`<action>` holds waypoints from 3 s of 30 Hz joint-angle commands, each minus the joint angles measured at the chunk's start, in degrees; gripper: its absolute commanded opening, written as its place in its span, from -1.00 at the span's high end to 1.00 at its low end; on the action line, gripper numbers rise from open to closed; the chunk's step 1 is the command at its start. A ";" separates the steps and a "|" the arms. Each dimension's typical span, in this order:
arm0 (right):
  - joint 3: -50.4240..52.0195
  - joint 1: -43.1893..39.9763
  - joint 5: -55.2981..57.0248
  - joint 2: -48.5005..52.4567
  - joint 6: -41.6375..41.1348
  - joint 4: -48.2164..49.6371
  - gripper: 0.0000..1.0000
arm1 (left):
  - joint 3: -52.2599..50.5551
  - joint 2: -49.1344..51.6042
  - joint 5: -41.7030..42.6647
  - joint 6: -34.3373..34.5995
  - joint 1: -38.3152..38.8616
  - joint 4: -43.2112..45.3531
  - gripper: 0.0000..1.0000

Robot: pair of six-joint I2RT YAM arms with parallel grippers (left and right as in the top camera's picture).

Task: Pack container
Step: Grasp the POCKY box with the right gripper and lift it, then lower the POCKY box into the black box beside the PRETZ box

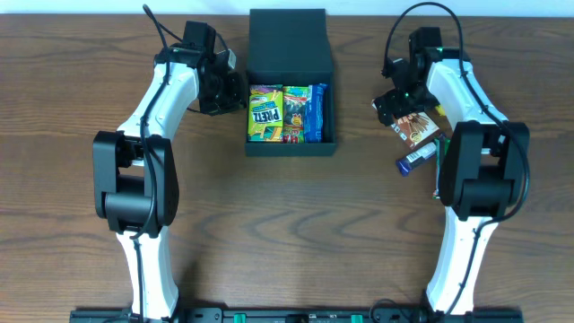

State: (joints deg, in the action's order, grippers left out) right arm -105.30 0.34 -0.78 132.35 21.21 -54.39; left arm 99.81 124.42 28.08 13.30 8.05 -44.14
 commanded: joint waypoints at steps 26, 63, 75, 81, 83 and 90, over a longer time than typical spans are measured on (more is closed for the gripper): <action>-3.74 0.35 0.61 1.11 -13.49 -0.55 -0.47 | -0.44 0.83 -0.61 0.02 -1.16 -0.57 0.82; -33.00 32.28 0.76 4.20 -60.57 -16.61 -0.25 | -0.33 0.81 -0.39 -8.74 -9.62 -9.03 0.81; -33.00 34.23 0.52 7.08 -64.02 -14.03 -0.38 | -0.33 0.81 -0.37 -10.12 -9.62 -9.86 0.81; -33.05 34.23 0.52 7.10 -58.47 -12.31 -0.97 | -0.33 0.81 -0.37 -10.12 -9.64 -9.81 0.81; -33.57 33.90 0.52 7.06 -57.02 -12.22 -0.99 | -0.33 0.81 -0.39 -10.12 -9.62 -9.81 0.81; -39.39 30.14 4.39 6.01 -51.76 -14.93 -0.70 | -0.33 0.81 -0.39 -10.12 -9.62 -9.86 0.81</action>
State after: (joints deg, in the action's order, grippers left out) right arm -141.08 33.10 0.03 139.24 -33.71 -68.49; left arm 99.77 124.42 28.08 4.19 -1.45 -53.67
